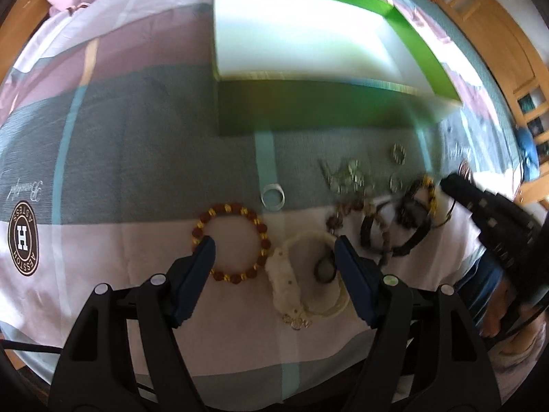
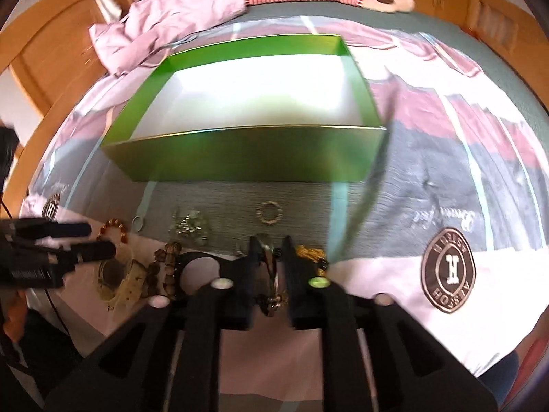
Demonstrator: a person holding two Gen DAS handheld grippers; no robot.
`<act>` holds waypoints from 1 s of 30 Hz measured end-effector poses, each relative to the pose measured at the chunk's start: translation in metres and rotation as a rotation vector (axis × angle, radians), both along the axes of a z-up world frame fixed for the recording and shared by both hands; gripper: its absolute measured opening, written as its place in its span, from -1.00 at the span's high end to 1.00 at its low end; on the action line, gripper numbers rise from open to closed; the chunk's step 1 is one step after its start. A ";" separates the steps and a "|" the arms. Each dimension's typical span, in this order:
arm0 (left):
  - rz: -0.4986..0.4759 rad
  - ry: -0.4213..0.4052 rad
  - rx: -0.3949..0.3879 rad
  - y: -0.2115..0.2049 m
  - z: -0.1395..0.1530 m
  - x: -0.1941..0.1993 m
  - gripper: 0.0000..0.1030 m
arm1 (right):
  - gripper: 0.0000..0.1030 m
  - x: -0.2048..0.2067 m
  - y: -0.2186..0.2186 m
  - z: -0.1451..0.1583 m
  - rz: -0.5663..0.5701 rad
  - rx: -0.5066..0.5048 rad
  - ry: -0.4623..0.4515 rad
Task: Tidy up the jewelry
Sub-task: 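Lower the left gripper onto the white bracelet while the right gripper reaches the black watch, then close the left gripper on the white bracelet while the right gripper grasps the black watch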
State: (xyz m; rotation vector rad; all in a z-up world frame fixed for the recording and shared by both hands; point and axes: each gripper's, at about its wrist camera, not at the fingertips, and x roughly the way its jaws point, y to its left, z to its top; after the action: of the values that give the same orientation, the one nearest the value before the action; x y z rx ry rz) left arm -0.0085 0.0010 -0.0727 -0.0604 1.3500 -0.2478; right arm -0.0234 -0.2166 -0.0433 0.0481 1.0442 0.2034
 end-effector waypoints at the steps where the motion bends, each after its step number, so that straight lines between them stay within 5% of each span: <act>1: -0.010 0.007 0.011 -0.002 -0.003 -0.001 -0.36 | 0.27 -0.004 -0.002 0.003 -0.001 -0.005 -0.008; 2: -0.019 0.016 0.019 -0.005 -0.006 -0.003 -0.31 | 0.25 -0.008 -0.003 0.005 0.000 -0.012 -0.015; 4: -0.037 0.034 0.045 -0.009 -0.014 -0.006 0.20 | 0.25 -0.011 -0.007 0.008 0.005 -0.024 -0.019; 7: -0.048 0.022 0.068 -0.014 -0.016 -0.007 0.63 | 0.20 -0.011 -0.004 0.000 0.013 -0.018 -0.007; 13: -0.006 -0.048 -0.026 -0.009 0.002 -0.002 0.67 | 0.05 -0.018 0.010 -0.006 0.086 0.005 0.034; 21: 0.008 -0.049 -0.006 -0.007 0.002 0.007 0.62 | 0.10 -0.025 0.040 -0.016 0.179 -0.093 0.029; 25: 0.025 -0.024 0.003 -0.001 -0.009 0.007 0.35 | 0.25 -0.025 0.045 -0.012 0.169 -0.153 -0.006; 30: 0.023 -0.002 0.029 -0.001 -0.018 0.005 0.35 | 0.24 -0.028 0.037 0.004 0.162 -0.092 -0.044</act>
State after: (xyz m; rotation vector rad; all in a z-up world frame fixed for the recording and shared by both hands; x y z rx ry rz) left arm -0.0031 0.0001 -0.0906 -0.0514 1.3499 -0.2094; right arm -0.0509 -0.1792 -0.0395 -0.1241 1.0128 0.3019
